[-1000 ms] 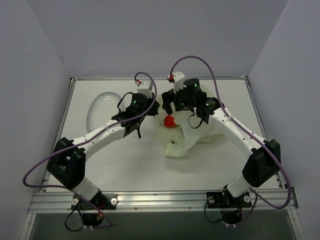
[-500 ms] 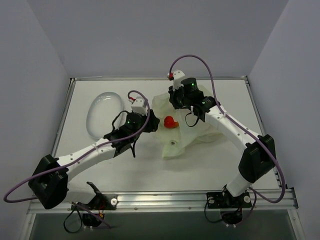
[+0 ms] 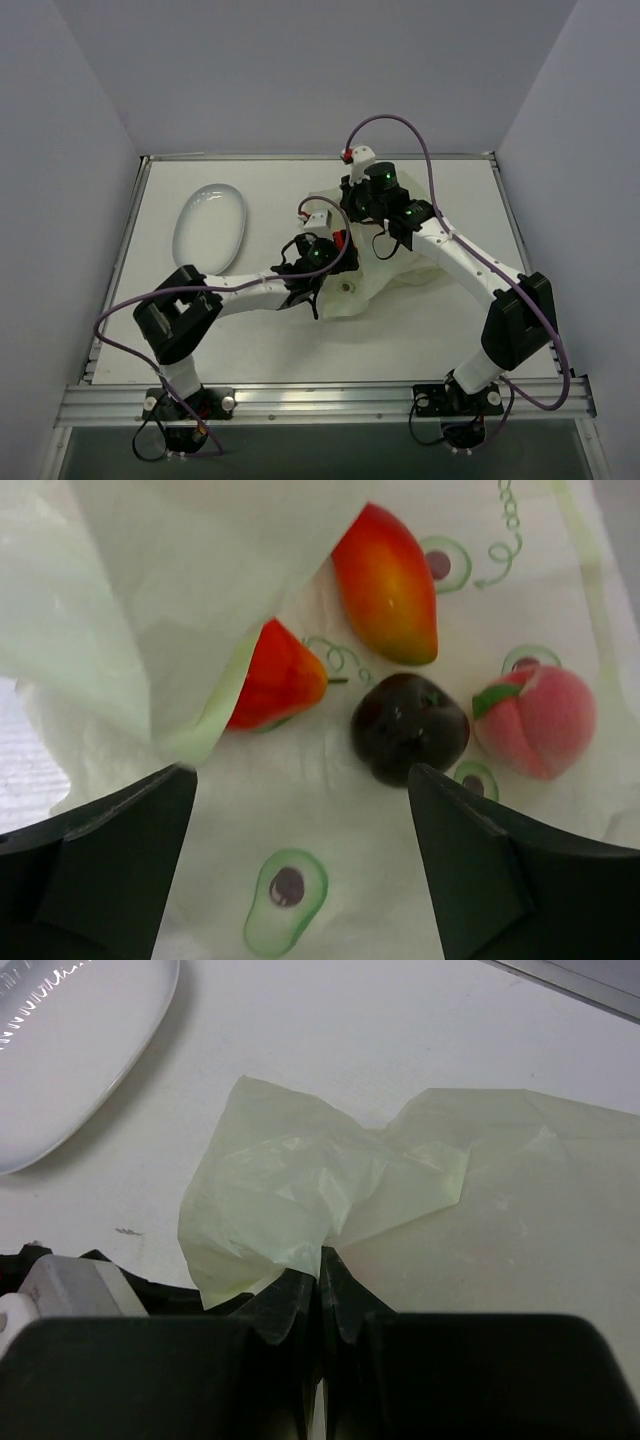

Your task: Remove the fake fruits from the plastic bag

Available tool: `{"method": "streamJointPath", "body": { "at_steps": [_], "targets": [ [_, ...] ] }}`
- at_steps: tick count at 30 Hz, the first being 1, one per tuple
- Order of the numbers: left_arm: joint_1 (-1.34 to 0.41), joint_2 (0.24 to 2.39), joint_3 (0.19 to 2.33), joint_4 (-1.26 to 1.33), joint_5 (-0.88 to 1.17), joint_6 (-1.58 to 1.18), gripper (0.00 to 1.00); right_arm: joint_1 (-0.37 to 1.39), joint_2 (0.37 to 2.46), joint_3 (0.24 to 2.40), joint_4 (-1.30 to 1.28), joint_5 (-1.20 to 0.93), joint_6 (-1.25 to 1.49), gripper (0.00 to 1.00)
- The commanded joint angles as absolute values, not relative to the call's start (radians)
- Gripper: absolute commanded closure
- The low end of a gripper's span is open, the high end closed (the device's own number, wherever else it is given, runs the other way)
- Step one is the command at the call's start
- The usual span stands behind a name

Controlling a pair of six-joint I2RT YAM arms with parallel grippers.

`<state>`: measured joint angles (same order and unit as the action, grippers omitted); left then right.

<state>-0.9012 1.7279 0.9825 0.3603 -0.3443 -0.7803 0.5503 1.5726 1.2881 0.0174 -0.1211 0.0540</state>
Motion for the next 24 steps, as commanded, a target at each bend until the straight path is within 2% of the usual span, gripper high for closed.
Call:
{"method": "streamJointPath", "body": {
  "at_steps": [1, 5, 15, 18, 21, 24],
  "targets": [
    [-0.894, 1.752, 1.074, 0.463, -0.472, -0.859, 0.14, 0.54, 1.523, 1.276, 0.071, -0.136, 0.086, 1.0],
    [-0.877, 1.856, 1.117, 0.477, -0.499, -0.905, 0.07, 0.522, 1.525, 1.276, 0.09, -0.172, 0.118, 1.0],
    [-0.841, 1.988, 1.127, 0.623, -0.546, -0.98, 0.0, 0.476, 1.525, 1.261, 0.138, -0.337, 0.182, 1.0],
    [-0.822, 2.043, 1.172, 0.652, -0.526, -0.989, 0.04, 0.472, 1.517, 1.249, 0.152, -0.371, 0.193, 1.0],
    [-0.805, 2.106, 1.222, 0.664, -0.493, -1.009, 0.01, 0.471, 1.516, 1.235, 0.164, -0.405, 0.204, 1.0],
    [-0.787, 2.141, 1.236, 0.689, -0.468, -1.034, 0.08, 0.474, 1.516, 1.218, 0.187, -0.449, 0.21, 1.0]
  ]
}}
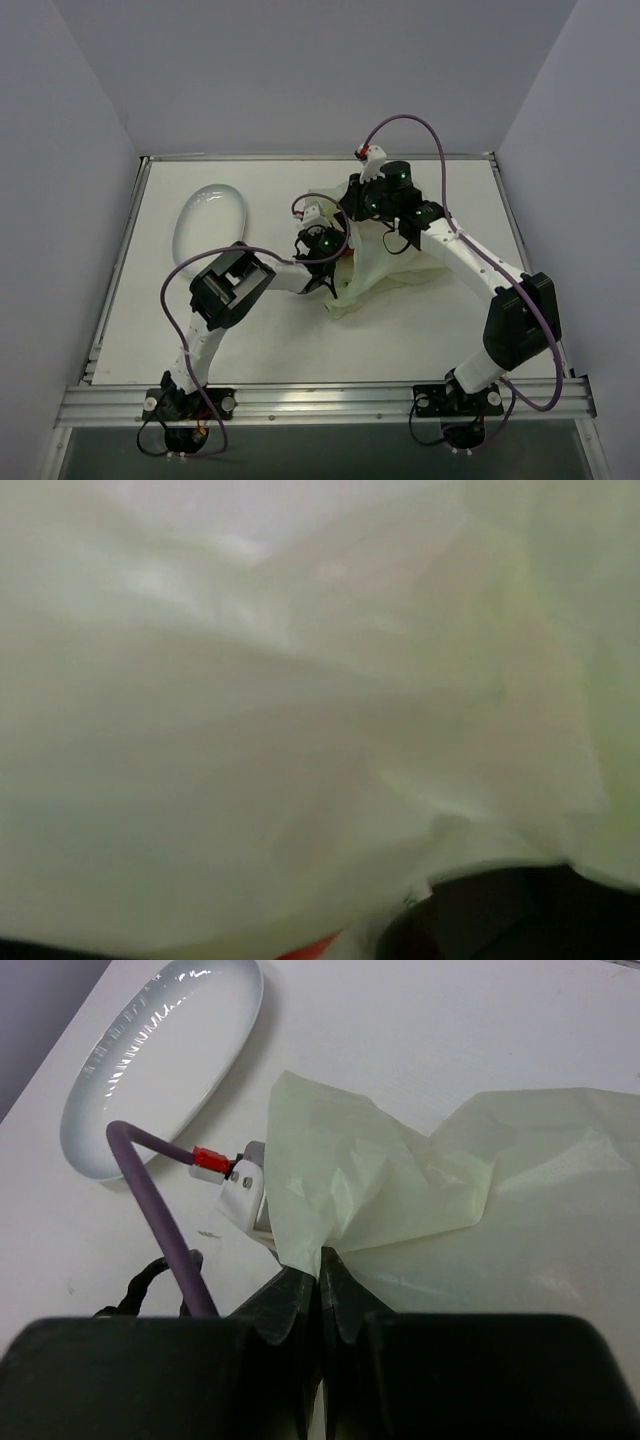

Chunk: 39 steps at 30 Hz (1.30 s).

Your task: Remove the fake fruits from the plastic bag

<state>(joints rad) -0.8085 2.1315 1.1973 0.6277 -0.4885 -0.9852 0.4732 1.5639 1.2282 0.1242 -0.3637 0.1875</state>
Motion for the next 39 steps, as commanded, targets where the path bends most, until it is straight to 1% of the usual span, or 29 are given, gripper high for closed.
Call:
{"method": "streamJointPath", "body": {
  "at_steps": [1, 2, 4, 5, 7, 8, 9, 10, 11, 12, 13, 18, 19, 22, 26, 28, 33, 35, 36, 37, 39],
  "targets": [
    [-0.785, 2.144, 1.235, 0.695, -0.463, -1.032, 0.2, 0.476, 1.516, 1.213, 0.193, -0.457, 0.212, 1.0],
    [-0.784, 2.145, 1.232, 0.695, -0.463, -1.034, 0.24, 0.477, 1.516, 1.207, 0.196, -0.457, 0.212, 1.0],
    [-0.778, 2.138, 1.217, 0.704, -0.463, -1.032, 0.27, 0.476, 1.519, 1.206, 0.193, -0.448, 0.209, 1.0],
    [-0.778, 2.123, 1.206, 0.71, -0.462, -1.032, 0.32, 0.472, 1.516, 1.206, 0.193, -0.439, 0.204, 1.0],
    [-0.776, 2.105, 1.171, 0.718, -0.462, -1.028, 0.37, 0.451, 1.514, 1.206, 0.199, -0.439, 0.209, 1.0],
    [-0.776, 2.082, 1.155, 0.727, -0.462, -1.02, 0.42, 0.443, 1.516, 1.207, 0.201, -0.442, 0.212, 1.0],
    [-0.776, 2.068, 1.125, 0.745, -0.463, -1.013, 0.6, 0.427, 1.514, 1.206, 0.206, -0.442, 0.218, 1.0],
    [-0.778, 2.057, 1.109, 0.753, -0.465, -1.009, 0.65, 0.417, 1.513, 1.206, 0.209, -0.445, 0.222, 1.0],
    [-0.779, 2.03, 1.094, 0.761, -0.463, -1.002, 0.69, 0.41, 1.511, 1.206, 0.216, -0.448, 0.224, 1.0],
    [-0.781, 2.016, 1.08, 0.778, -0.46, -0.985, 0.76, 0.397, 1.514, 1.21, 0.216, -0.446, 0.222, 1.0],
    [-0.788, 1.999, 1.051, 0.785, -0.457, -0.977, 0.79, 0.391, 1.514, 1.212, 0.216, -0.43, 0.219, 1.0],
    [-0.834, 1.832, 0.973, 0.807, -0.436, -0.847, 0.87, 0.365, 1.54, 1.227, 0.209, -0.362, 0.204, 1.0],
    [-0.842, 1.772, 0.947, 0.801, -0.428, -0.832, 0.9, 0.354, 1.543, 1.23, 0.203, -0.356, 0.198, 1.0],
    [-0.854, 1.682, 0.896, 0.808, -0.382, -0.805, 0.93, 0.348, 1.551, 1.223, 0.204, -0.357, 0.193, 1.0],
    [-0.848, 1.519, 0.848, 0.749, -0.373, -0.775, 0.95, 0.35, 1.549, 1.212, 0.212, -0.376, 0.204, 1.0],
    [-0.839, 1.467, 0.83, 0.68, -0.402, -0.739, 0.95, 0.351, 1.543, 1.192, 0.225, -0.379, 0.207, 1.0],
    [-0.818, 1.24, 0.752, 0.582, -0.48, -0.68, 0.96, 0.351, 1.508, 1.138, 0.256, -0.39, 0.221, 1.0],
    [-0.792, 1.152, 0.758, 0.496, -0.576, -0.664, 0.96, 0.359, 1.491, 1.117, 0.262, -0.397, 0.224, 1.0],
    [-0.775, 1.131, 0.768, 0.379, -0.622, -0.673, 0.96, 0.362, 1.483, 1.106, 0.268, -0.399, 0.225, 1.0],
    [-0.705, 1.103, 0.776, 0.335, -0.664, -0.686, 0.96, 0.376, 1.476, 1.085, 0.276, -0.393, 0.227, 1.0],
    [-0.585, 1.091, 0.764, 0.276, -0.605, -0.756, 0.96, 0.39, 1.454, 1.069, 0.276, -0.377, 0.227, 1.0]
  ]
}}
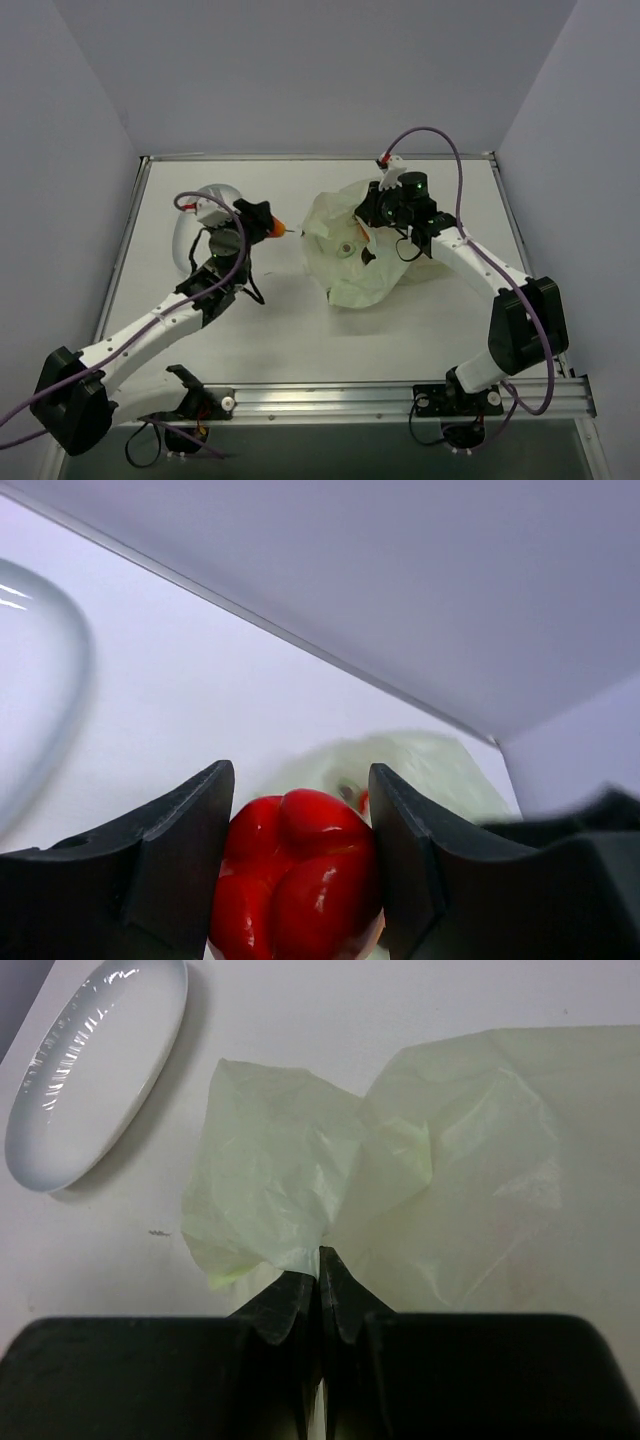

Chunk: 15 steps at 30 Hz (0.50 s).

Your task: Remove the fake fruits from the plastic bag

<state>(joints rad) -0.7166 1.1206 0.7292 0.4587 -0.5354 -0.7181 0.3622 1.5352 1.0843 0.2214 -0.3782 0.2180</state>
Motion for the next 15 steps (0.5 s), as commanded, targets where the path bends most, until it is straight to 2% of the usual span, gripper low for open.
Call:
{"method": "streamJointPath", "body": {
  "at_steps": [1, 2, 6, 10, 15],
  "targets": [
    [-0.513, 1.097, 0.762, 0.247, -0.562, -0.794, 0.96, 0.399, 1.448, 1.06, 0.281, -0.374, 0.227, 1.0],
    [-0.374, 1.124, 0.77, 0.227, -0.467, -0.833, 0.96, 0.414, 1.439, 1.046, 0.284, -0.367, 0.23, 1.0],
    [-0.191, 1.277, 0.837, 0.178, -0.393, -0.911, 0.96, 0.439, 1.422, 1.031, 0.287, -0.356, 0.233, 1.0],
    [-0.132, 1.44, 0.931, 0.133, -0.413, -0.905, 0.95, 0.446, 1.407, 1.023, 0.284, -0.354, 0.233, 1.0],
    [-0.087, 1.534, 0.969, 0.138, -0.397, -0.902, 0.86, 0.451, 1.381, 1.022, 0.275, -0.356, 0.227, 1.0]
  ]
}}
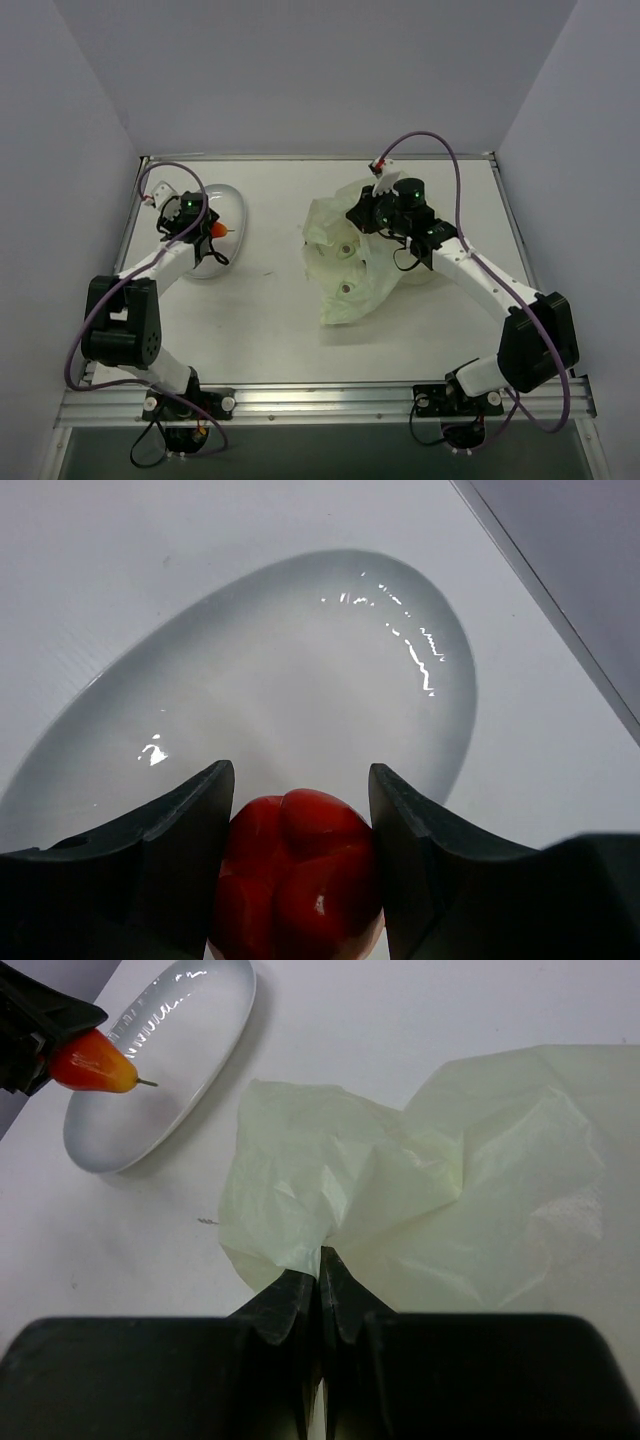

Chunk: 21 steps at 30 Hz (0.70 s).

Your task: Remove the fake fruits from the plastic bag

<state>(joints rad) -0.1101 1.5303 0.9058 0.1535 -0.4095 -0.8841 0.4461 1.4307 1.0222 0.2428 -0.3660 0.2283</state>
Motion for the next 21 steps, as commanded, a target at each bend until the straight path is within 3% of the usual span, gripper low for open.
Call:
{"method": "streamJointPath", "body": {
  "at_steps": [1, 13, 17, 21],
  "targets": [
    [-0.08, 1.54, 0.969, 0.141, -0.408, -0.902, 0.83, 0.453, 1.378, 1.022, 0.272, -0.359, 0.227, 1.0],
    [-0.018, 1.606, 0.97, 0.196, -0.284, -0.911, 0.2, 0.454, 1.382, 1.031, 0.256, -0.35, 0.227, 1.0],
    [-0.015, 1.589, 0.973, 0.19, -0.252, -0.902, 0.11, 0.457, 1.387, 1.035, 0.255, -0.35, 0.232, 1.0],
    [-0.066, 1.491, 0.947, 0.209, -0.184, -0.884, 0.18, 0.46, 1.384, 1.043, 0.245, -0.341, 0.23, 1.0]
  ]
}}
